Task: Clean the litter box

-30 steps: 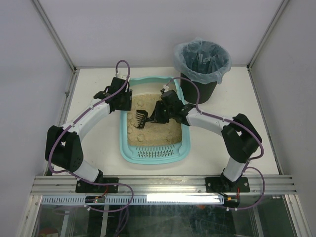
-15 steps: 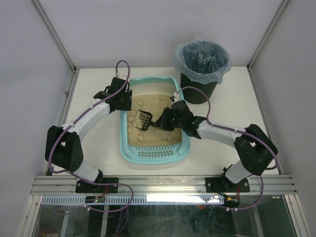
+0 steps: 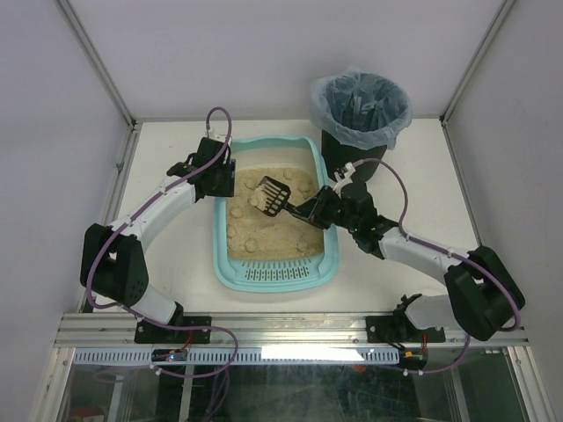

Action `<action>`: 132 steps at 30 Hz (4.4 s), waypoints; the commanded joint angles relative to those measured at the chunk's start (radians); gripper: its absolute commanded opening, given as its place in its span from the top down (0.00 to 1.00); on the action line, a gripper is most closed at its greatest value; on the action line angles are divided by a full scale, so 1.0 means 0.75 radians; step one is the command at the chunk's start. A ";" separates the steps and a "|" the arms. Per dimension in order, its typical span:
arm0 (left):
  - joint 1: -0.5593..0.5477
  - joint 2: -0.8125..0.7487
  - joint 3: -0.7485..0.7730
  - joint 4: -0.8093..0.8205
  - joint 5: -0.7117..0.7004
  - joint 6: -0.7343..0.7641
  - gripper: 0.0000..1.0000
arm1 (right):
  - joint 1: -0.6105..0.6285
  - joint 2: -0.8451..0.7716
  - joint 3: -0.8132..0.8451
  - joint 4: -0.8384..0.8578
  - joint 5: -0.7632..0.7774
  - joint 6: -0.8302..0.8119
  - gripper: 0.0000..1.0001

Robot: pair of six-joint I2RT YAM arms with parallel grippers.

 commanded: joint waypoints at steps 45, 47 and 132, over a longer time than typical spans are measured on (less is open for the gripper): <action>-0.018 -0.039 0.003 0.019 0.067 0.000 0.61 | -0.249 -0.376 -0.130 0.168 -0.271 0.179 1.00; -0.018 -0.040 0.010 0.019 0.055 0.000 0.60 | -0.222 -0.250 -0.006 0.162 -0.491 0.105 1.00; -0.018 -0.065 0.002 0.019 0.041 0.007 0.63 | -0.421 0.155 1.414 -1.010 0.845 -1.646 1.00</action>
